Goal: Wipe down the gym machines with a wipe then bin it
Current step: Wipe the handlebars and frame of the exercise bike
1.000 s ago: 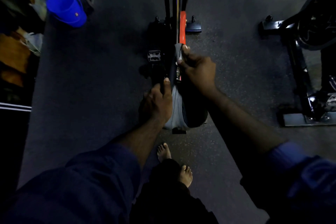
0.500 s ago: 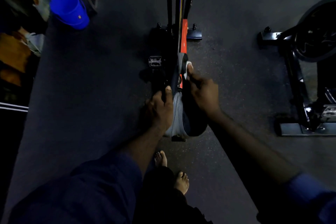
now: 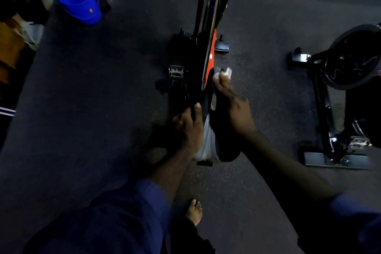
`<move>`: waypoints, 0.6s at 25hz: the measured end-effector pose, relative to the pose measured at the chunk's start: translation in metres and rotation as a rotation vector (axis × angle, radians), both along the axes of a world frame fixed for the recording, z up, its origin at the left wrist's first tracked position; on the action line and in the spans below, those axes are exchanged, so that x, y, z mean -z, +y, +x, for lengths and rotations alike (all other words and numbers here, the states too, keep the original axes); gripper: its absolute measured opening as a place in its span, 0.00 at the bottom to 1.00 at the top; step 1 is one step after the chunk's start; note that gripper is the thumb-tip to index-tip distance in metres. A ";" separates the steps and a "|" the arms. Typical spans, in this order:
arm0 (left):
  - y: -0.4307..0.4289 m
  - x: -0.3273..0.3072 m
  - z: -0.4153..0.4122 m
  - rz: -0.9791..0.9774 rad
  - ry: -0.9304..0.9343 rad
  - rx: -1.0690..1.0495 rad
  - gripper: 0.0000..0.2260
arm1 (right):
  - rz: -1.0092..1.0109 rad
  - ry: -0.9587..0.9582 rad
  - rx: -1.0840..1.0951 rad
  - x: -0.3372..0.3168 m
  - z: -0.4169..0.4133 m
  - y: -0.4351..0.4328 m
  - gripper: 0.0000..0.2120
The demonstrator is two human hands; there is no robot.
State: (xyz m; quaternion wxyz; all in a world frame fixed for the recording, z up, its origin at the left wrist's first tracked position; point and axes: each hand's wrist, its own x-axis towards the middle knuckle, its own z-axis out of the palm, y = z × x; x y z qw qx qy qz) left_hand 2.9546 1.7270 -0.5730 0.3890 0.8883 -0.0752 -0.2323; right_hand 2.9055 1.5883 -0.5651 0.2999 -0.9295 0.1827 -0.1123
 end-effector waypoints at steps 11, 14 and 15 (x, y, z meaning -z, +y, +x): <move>0.034 -0.002 0.053 -0.578 0.629 -0.288 0.27 | -0.137 0.285 -0.386 -0.019 -0.011 0.045 0.22; 0.042 0.002 0.067 -0.568 0.675 -0.220 0.31 | -0.283 0.266 -0.321 -0.041 0.029 0.016 0.23; 0.042 0.002 0.070 -0.561 0.699 -0.211 0.31 | -0.356 0.229 -0.281 -0.047 0.044 0.008 0.22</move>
